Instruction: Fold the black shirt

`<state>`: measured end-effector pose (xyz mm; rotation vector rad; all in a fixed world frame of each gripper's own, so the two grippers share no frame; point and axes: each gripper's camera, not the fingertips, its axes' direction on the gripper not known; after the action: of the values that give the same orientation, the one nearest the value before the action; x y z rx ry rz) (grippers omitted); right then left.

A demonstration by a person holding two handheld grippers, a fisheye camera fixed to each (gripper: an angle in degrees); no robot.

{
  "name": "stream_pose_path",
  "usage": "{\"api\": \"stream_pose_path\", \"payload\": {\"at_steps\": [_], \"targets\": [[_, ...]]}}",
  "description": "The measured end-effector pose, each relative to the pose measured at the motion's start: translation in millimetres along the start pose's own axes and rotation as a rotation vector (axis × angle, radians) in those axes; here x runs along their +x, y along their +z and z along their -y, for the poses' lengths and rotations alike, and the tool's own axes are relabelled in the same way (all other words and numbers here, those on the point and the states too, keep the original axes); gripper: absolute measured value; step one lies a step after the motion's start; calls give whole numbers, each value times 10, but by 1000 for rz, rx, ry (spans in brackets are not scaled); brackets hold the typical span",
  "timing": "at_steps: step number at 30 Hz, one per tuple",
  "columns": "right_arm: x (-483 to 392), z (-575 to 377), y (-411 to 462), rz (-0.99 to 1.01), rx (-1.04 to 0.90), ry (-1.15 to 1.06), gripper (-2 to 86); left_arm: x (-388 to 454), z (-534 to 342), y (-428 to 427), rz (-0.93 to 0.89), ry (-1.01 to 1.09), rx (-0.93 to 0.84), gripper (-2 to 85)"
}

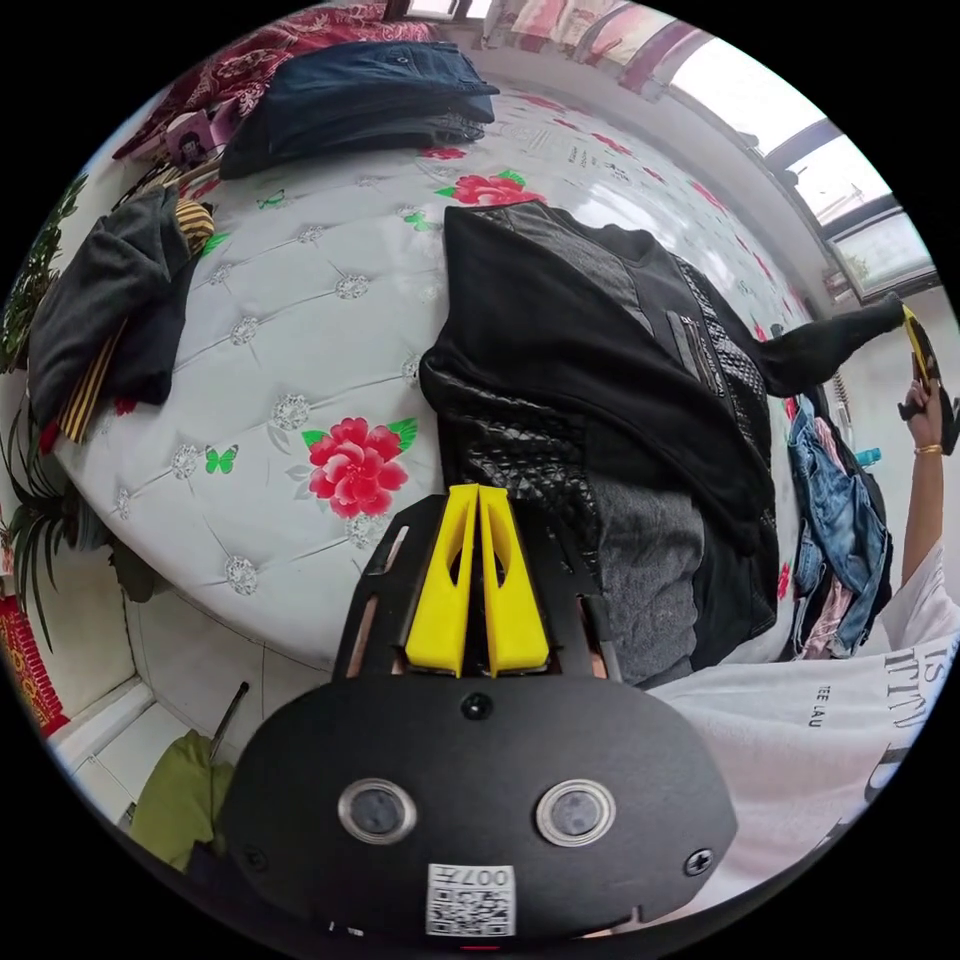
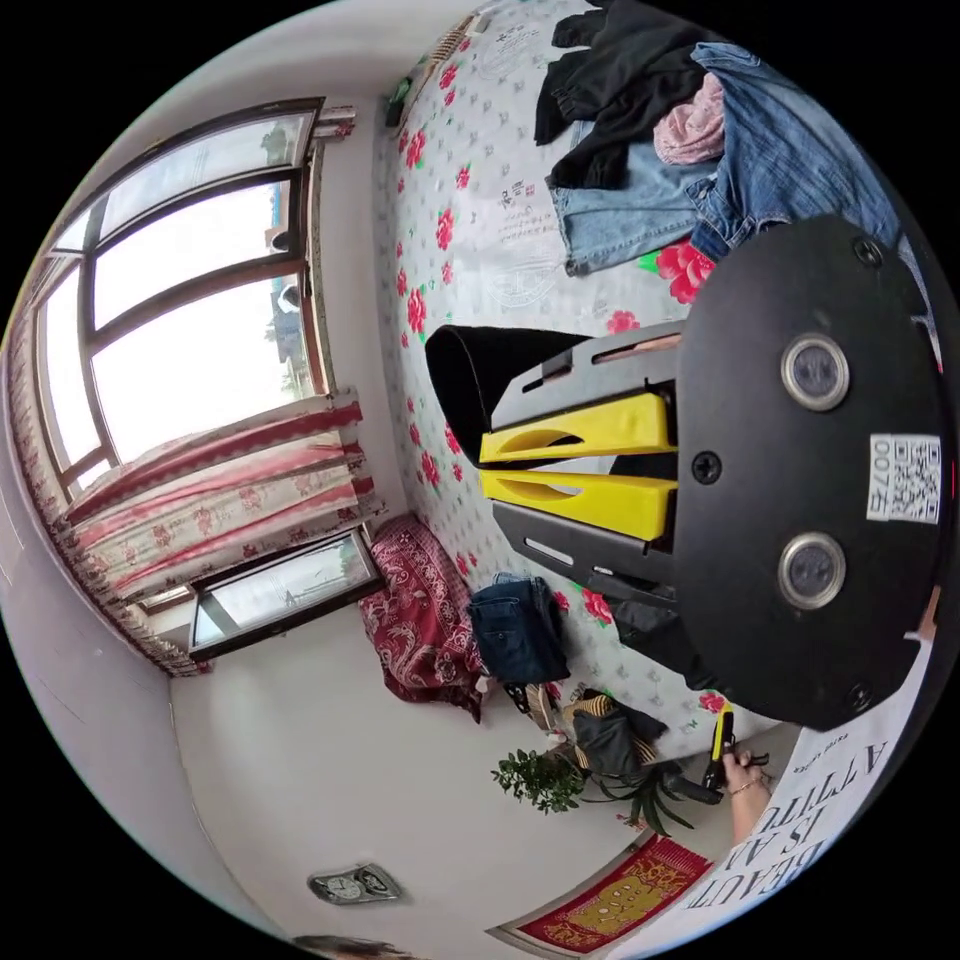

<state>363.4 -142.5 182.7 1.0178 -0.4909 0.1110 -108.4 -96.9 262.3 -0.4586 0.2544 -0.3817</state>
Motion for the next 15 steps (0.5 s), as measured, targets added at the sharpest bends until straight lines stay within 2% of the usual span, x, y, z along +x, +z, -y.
{"api": "stream_pose_path", "payload": {"at_steps": [5, 8, 10, 15], "targets": [[282, -113, 129, 78, -28, 166, -2, 13, 146, 39, -31, 187, 38, 22], [485, -55, -23, 108, 35, 235, -2, 486, 301, 102, -88, 481, 75, 73], [551, 42, -124, 102, 67, 239, -2, 1123, 373, 221, -105, 772, 105, 114], [670, 143, -204, 56, 96, 293, -2, 2163, 380, 816, -179, 1147, 67, 144]]}}
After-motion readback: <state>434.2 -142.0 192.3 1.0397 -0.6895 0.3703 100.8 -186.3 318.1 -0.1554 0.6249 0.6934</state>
